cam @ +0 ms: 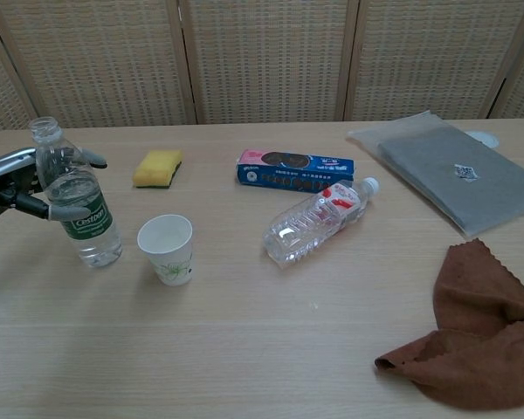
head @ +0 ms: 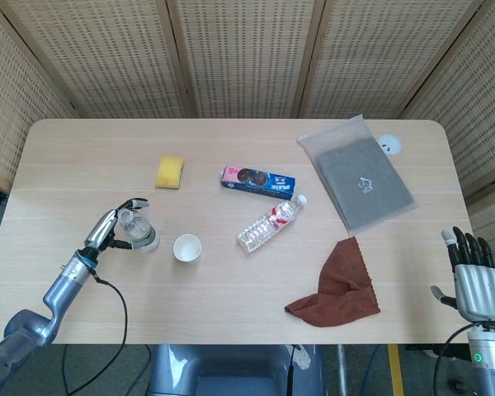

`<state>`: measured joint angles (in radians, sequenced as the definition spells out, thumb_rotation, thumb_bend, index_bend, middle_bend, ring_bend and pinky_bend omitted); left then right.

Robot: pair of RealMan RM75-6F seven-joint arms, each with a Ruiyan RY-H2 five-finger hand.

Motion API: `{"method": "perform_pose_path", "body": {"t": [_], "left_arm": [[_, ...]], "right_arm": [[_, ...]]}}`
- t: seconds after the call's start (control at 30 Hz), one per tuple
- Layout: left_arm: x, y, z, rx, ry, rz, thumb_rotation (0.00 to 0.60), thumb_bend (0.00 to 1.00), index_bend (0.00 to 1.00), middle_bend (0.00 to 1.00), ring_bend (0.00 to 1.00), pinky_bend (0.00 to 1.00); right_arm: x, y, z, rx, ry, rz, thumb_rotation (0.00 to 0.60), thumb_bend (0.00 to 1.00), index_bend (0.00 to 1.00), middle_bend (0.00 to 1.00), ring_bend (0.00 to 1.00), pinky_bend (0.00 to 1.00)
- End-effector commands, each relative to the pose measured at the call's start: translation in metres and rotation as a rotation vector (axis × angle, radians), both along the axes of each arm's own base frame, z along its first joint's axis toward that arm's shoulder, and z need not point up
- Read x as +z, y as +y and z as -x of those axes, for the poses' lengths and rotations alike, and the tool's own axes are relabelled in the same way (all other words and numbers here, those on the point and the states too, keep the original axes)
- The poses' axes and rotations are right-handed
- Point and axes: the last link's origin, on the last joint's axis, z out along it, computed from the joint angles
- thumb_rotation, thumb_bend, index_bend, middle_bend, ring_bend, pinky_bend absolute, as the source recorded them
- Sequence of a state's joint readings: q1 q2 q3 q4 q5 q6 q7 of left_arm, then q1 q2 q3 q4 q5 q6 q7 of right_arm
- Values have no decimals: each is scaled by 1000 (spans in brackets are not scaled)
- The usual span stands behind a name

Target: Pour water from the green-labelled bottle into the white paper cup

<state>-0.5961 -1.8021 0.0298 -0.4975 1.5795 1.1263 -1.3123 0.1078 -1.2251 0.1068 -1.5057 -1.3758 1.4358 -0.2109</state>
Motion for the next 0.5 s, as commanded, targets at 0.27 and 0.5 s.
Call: {"method": "perform_pose_path", "body": {"t": [0.27,0.5], "left_arm": [[47,-6,14,-35,21,-55,600,161,155,114,153,167],[71,-15,26,-17,20,-72,600,153,82,57,111,133]], "right_arm": [[1,3,-4,16,-8,1,600,0,0,0,0,0],[2,6,-8,31,-12,-2,600,0,0,0,0,0]]}}
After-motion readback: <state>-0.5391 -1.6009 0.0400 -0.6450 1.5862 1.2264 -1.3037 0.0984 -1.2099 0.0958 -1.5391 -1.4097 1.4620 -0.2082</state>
